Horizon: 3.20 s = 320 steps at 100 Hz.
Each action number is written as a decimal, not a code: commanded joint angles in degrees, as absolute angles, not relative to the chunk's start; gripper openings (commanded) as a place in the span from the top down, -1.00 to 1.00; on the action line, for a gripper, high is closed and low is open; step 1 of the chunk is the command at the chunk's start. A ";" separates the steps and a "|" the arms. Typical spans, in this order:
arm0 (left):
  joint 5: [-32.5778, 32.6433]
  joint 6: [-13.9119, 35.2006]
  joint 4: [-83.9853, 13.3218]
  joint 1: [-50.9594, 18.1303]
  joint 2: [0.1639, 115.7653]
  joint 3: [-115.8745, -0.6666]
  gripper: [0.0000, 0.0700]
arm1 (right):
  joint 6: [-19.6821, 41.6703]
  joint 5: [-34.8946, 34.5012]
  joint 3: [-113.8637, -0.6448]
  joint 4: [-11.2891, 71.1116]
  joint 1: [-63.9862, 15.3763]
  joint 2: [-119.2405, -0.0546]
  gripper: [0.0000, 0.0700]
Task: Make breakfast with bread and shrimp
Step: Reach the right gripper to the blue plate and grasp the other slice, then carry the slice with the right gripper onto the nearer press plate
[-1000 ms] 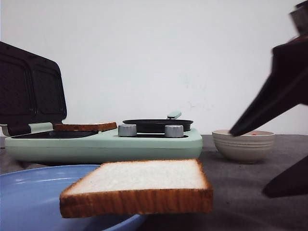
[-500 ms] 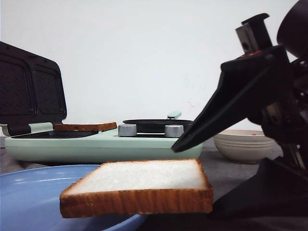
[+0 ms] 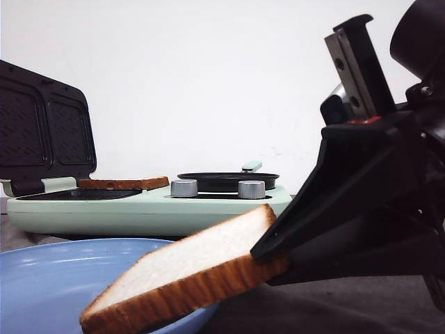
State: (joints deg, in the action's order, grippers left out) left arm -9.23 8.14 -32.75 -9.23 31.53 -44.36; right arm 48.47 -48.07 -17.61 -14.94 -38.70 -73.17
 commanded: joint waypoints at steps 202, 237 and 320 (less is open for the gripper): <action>-5.96 8.25 -25.54 -9.23 31.31 -44.91 -0.46 | 49.91 -47.99 -83.74 -7.53 -39.27 -116.71 1.00; -5.96 8.25 -25.56 -9.23 31.31 -44.91 -0.46 | 48.99 -44.42 -85.54 -7.16 -39.31 -120.27 1.00; -5.98 8.25 -25.69 -9.23 31.31 -44.91 -0.46 | 49.06 -37.47 -85.95 -6.37 -43.05 -120.27 1.00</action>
